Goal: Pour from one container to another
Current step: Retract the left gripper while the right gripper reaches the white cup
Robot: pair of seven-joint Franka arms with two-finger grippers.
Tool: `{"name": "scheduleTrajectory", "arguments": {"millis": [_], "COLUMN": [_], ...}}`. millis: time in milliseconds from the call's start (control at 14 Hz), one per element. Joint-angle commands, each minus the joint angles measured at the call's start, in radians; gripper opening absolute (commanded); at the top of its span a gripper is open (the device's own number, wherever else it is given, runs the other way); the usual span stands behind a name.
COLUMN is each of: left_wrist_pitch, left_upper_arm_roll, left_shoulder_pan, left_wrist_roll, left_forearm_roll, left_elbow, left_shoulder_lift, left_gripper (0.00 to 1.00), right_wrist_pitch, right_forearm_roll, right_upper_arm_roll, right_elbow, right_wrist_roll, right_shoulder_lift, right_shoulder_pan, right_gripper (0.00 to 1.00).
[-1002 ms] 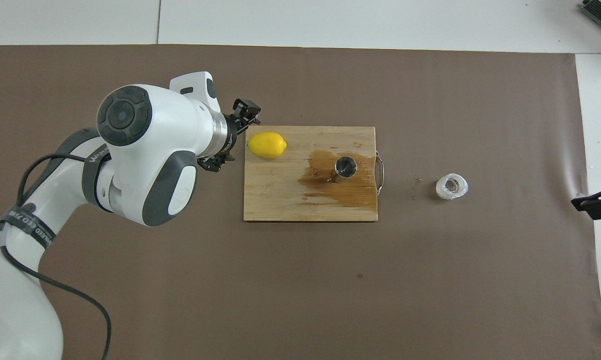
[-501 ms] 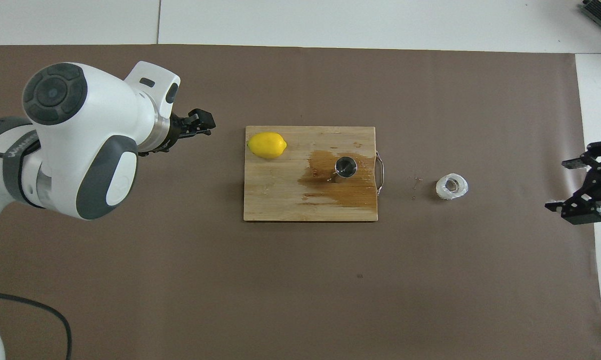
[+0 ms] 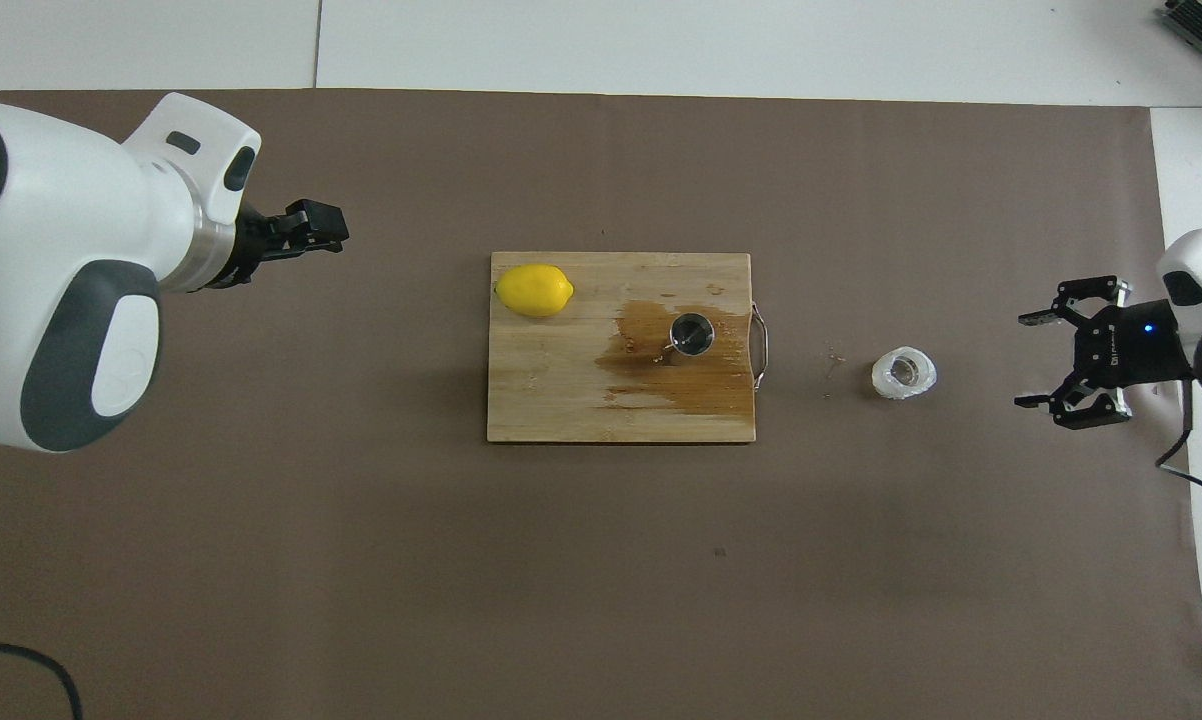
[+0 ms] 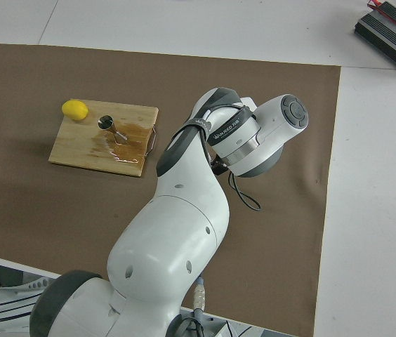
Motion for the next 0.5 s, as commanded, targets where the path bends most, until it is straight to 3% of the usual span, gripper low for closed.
{"name": "scheduleTrajectory", "arguments": {"millis": [0, 286, 430], "left_wrist_pitch": [-0.126, -0.228, -0.242], "left_upper_arm_roll": [-0.01, 0.027, 0.106], "left_shoulder_pan": [-0.001, -0.01, -0.086], "left_wrist_roll": [0.052, 0.173, 0.189], "left_forearm_roll": [0.005, 0.003, 0.0], "left_elbow": [0.057, 0.086, 0.1], "left_shoulder_lift": [-0.012, -0.023, -0.034], "left_gripper": [1.0, 1.0, 1.0], "right_wrist_pitch": [0.005, 0.031, 0.025], "right_forearm_roll": [0.161, 0.231, 0.24], "right_upper_arm_roll": [0.008, 0.009, 0.011], "right_elbow": [-0.035, -0.034, -0.034], "right_wrist_roll": [-0.154, -0.24, -0.261], "right_shoulder_lift": [0.076, 0.123, 0.134], "right_shoulder_pan": [-0.026, -0.011, -0.012], "right_gripper": [1.0, 1.0, 1.0]}}
